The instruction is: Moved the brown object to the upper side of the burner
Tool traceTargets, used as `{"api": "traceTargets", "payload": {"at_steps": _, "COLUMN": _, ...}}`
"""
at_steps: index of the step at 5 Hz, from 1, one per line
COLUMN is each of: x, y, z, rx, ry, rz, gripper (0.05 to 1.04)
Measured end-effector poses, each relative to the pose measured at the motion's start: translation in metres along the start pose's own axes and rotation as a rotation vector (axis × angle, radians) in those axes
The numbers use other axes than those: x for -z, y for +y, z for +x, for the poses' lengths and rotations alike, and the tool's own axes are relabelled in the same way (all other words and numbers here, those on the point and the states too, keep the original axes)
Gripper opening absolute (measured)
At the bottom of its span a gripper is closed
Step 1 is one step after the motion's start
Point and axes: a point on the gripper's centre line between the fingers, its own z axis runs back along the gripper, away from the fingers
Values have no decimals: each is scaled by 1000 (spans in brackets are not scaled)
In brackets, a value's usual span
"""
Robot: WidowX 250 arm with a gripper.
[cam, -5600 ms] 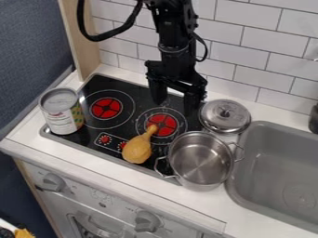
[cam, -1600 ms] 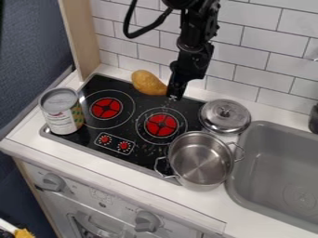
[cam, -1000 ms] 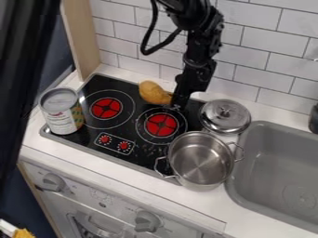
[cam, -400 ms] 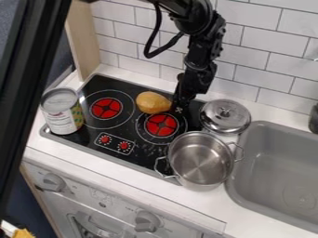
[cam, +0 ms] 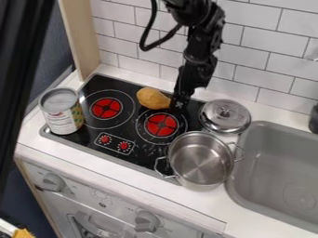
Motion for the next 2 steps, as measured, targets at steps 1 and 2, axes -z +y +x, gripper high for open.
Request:
{"api": "traceTargets", "payload": {"at_steps": 1, "x": -26, "y": 1, "z": -5, "rx": -31, "ry": -26, "rz": 39, "gripper": 999}}
{"api": "traceTargets", "payload": {"at_steps": 2, "x": -59, "y": 3, "z": -24, "rx": -103, "ry": -68, "rz": 79, "gripper": 999}}
